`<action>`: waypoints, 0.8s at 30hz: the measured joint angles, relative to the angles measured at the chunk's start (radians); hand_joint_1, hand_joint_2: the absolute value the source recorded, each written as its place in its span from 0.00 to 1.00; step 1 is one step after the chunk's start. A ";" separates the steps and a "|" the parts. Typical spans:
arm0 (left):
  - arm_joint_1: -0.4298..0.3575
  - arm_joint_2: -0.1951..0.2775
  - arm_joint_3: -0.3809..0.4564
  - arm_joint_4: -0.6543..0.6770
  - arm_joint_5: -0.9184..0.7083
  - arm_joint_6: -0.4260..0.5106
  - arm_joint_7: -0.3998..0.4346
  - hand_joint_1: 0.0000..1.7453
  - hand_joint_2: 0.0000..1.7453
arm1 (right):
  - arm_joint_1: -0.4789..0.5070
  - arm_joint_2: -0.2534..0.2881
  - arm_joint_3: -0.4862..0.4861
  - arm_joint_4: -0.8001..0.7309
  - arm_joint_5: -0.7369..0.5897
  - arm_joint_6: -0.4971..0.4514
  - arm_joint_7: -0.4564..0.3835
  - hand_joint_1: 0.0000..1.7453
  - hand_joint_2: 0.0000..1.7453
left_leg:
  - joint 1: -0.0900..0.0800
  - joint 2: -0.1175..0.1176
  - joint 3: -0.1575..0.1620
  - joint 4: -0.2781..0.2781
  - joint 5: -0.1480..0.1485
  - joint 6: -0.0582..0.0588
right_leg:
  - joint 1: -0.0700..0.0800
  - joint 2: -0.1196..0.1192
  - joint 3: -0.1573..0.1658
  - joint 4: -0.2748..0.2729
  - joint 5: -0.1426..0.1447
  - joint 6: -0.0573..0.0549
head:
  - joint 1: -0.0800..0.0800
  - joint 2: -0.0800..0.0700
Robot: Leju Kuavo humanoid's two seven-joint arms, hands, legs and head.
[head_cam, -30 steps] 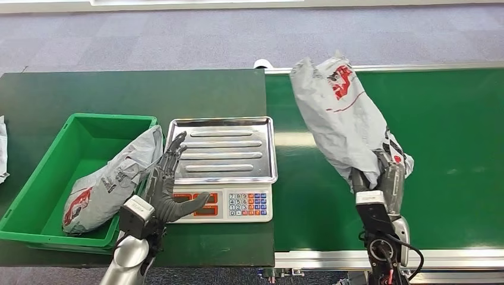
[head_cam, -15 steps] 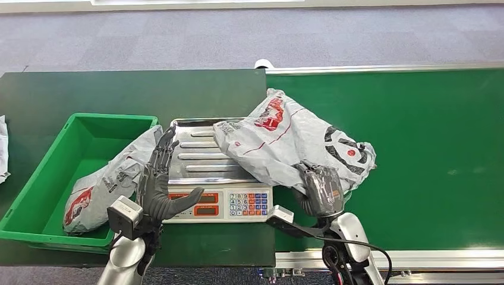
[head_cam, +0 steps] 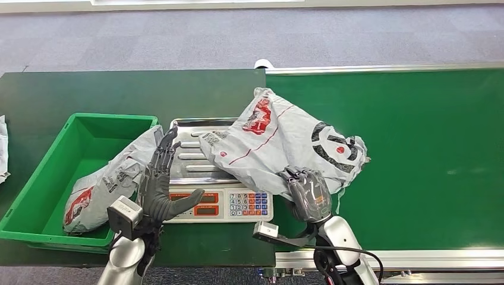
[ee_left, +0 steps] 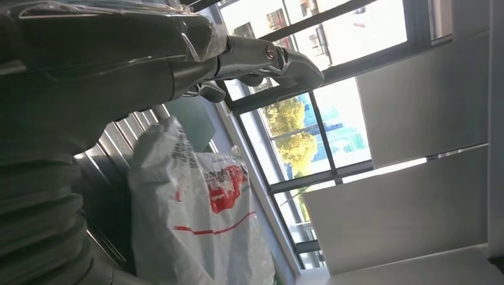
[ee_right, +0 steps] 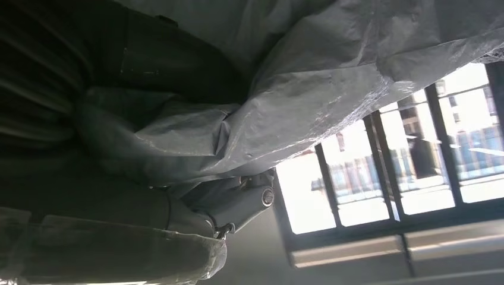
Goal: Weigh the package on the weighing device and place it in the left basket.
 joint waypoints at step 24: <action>-0.021 -0.006 -0.002 0.025 0.000 -0.016 0.005 0.00 1.00 | -0.021 0.025 0.112 0.013 -0.259 0.158 -0.122 0.94 1.00 | 0.000 0.000 0.000 0.000 0.000 0.000 | 0.000 0.000 0.000 0.000 0.000 0.000 | 0.000 0.000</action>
